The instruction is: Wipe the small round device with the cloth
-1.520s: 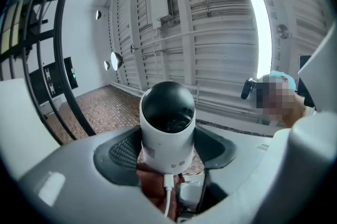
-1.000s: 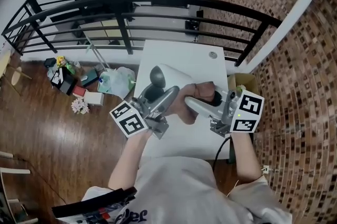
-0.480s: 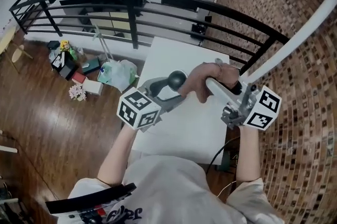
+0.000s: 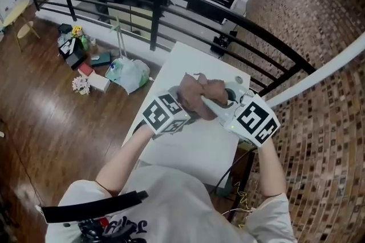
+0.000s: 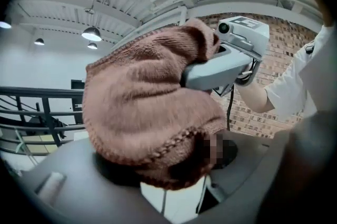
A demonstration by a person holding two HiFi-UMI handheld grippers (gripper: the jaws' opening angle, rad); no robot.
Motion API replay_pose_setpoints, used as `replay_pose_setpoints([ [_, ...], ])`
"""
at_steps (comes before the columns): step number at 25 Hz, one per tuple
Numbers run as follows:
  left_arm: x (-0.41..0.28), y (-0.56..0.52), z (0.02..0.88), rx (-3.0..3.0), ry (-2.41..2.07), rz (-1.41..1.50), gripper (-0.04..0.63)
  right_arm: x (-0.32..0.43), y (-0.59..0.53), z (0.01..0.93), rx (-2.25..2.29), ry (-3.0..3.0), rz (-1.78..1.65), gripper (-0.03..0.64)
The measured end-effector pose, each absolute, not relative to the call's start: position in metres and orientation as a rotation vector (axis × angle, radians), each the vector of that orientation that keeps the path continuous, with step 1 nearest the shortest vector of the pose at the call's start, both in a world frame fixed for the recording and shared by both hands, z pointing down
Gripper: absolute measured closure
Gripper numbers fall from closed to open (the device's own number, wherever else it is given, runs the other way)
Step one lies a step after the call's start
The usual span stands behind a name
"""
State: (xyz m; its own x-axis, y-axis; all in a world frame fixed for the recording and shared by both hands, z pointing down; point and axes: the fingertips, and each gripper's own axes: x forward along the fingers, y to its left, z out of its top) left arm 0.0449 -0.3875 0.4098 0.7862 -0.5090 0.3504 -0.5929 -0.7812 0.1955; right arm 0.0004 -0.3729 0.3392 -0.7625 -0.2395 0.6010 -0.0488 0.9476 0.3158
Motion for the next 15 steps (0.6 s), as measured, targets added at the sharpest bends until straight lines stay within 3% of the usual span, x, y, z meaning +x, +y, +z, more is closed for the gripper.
replay_pose_setpoints([
  [6, 0.039, -0.387, 0.414, 2.666, -0.885, 0.395, 0.262, 0.037, -0.438, 0.324, 0.504, -2.513, -0.225, 0.594],
  [12, 0.042, -0.388, 0.399, 2.651, -0.856, 0.218, 0.262, 0.005, -0.358, 0.301, 0.163, -2.721, -0.113, 0.594],
  [15, 0.041, -0.389, 0.393, 2.644, -0.862, 0.202, 0.262, 0.010, -0.376, 0.317, 0.259, -2.701, -0.085, 0.594],
])
